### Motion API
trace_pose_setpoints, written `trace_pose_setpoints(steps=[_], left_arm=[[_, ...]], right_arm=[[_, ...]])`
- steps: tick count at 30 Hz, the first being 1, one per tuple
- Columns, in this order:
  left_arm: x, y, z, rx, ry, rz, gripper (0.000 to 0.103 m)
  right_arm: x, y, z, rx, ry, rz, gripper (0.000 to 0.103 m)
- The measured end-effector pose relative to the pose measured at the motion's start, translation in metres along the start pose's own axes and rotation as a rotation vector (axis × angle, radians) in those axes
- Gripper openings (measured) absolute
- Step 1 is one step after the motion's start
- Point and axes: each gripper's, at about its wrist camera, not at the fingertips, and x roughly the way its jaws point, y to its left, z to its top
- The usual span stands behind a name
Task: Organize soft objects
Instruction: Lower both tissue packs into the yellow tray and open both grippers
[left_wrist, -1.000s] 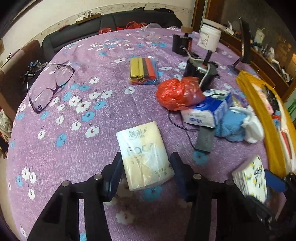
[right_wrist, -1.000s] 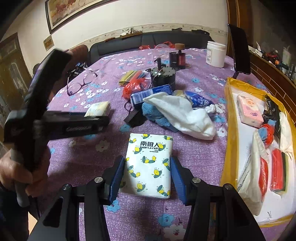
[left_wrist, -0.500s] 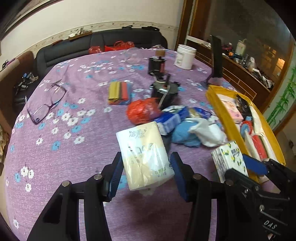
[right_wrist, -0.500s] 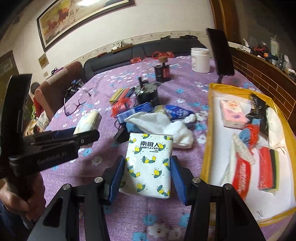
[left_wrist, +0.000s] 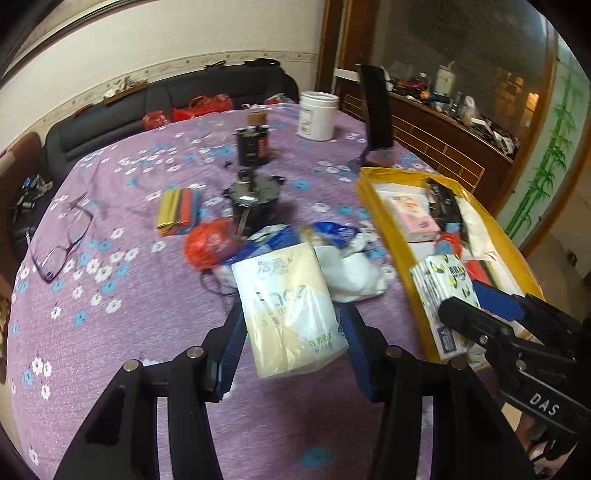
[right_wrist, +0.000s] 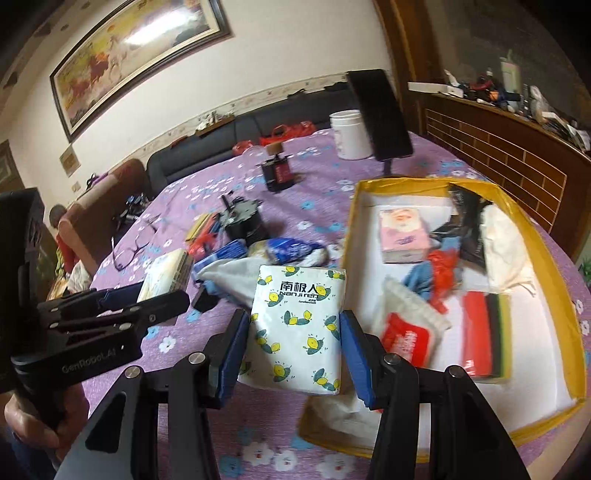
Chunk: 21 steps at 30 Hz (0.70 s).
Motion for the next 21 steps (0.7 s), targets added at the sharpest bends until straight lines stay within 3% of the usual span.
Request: trace_pose_setpoints(steps=[21], left_arm=[[0.040,-0.132,0.003,0.201,0.079,-0.146,0.051]], right_arm=[[-0.034,-0.132,0.003,0.260,-0.076,-0.151,0.054]])
